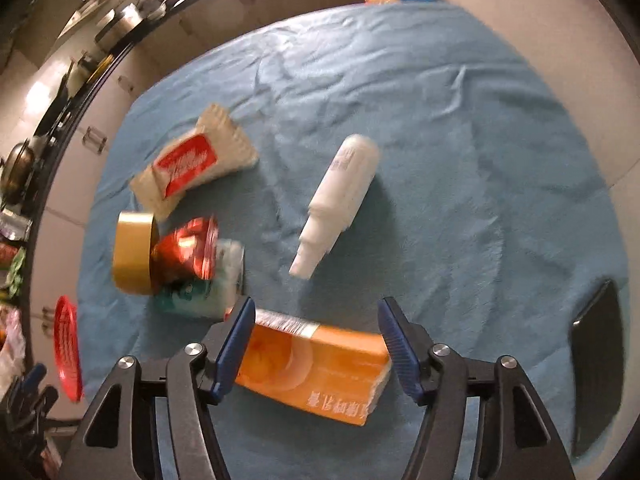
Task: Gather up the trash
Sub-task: 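Move both tools back to the table toward the orange box and tape roll, then grasp the orange medicine box with the right tool while the left tool grasps the yellow tape roll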
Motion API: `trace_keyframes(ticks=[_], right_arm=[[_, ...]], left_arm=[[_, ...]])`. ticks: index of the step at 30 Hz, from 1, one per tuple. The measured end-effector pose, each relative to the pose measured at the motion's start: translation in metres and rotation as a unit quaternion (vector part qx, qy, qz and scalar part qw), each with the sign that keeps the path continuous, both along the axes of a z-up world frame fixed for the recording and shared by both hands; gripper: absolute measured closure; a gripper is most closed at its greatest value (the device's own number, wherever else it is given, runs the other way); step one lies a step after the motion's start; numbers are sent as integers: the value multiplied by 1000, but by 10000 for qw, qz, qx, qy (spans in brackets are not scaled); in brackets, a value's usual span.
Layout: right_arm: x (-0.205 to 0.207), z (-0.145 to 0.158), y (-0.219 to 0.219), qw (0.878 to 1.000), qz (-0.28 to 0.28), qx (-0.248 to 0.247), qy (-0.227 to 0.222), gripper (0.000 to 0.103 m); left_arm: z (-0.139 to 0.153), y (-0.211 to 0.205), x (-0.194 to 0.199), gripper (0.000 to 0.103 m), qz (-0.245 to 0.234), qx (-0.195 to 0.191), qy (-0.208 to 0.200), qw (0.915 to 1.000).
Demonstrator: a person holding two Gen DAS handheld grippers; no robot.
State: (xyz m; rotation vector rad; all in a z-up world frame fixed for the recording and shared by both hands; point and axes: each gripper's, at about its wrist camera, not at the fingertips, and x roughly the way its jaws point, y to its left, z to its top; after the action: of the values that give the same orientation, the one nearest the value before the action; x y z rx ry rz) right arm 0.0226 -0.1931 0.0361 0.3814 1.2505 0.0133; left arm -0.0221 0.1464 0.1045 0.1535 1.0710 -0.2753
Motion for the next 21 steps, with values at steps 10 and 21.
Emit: trace_keyframes(ticks=[10,21], right_arm=[[-42,-4,49,9920,1249,-80,178,29],[-55,-7,53,9906,1121,-765,149,49]], left_arm=[[-1,-23,6,43,-210,-9,53,9998],[3,-80,35,37,-804,-21,1,9968]])
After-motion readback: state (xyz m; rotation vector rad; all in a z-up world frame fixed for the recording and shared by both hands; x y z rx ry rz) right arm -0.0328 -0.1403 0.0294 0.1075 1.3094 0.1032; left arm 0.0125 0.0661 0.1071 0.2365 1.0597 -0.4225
